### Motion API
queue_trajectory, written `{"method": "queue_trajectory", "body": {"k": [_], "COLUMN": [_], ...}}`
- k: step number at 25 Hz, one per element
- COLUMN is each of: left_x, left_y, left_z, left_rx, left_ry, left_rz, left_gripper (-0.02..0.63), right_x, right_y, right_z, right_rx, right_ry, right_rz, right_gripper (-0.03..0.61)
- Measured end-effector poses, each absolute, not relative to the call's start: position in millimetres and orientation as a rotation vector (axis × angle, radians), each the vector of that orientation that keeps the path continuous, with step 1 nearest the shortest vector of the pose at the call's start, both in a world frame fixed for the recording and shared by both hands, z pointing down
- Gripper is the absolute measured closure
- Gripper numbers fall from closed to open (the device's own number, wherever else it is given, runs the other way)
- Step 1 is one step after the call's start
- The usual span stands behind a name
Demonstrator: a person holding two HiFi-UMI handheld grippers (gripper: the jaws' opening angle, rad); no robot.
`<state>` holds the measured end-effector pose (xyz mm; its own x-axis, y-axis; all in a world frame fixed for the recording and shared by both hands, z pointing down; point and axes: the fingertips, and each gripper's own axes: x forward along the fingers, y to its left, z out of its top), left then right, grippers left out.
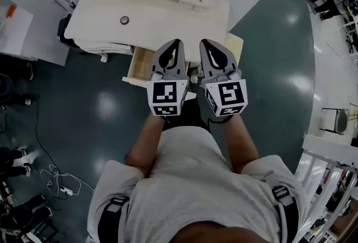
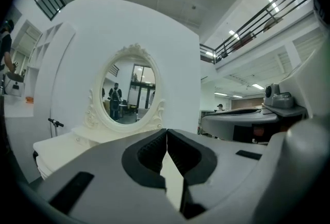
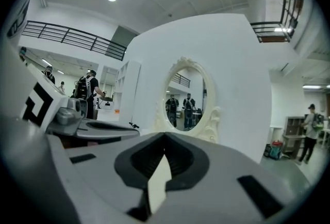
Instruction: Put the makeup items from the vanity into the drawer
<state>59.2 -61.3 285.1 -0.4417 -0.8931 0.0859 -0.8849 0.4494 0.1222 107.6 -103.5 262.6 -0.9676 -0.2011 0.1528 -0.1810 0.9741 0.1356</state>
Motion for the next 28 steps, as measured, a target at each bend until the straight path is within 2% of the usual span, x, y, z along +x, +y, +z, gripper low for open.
{"method": "queue_trajectory", "body": {"k": [11, 28], "left_x": [-15.7, -47.8], "left_y": [-146.1, -194.4], "left_z": [327.7, 440.4], "left_rx": [1.412, 1.180], "left_ry": [-2.534, -2.358], "left_rz": [-0.002, 0.147], "left_gripper": [0.606, 0.606], "right_x": [29.7, -48.8], "right_y": [-224.6, -310.1], "right_z": [308.0, 437.2], "right_rx": [0.190, 0.066], "right_ry": [-2.883, -2.646], "right_rz": [-0.114, -0.017], "right_gripper": [0.565, 0.563]}}
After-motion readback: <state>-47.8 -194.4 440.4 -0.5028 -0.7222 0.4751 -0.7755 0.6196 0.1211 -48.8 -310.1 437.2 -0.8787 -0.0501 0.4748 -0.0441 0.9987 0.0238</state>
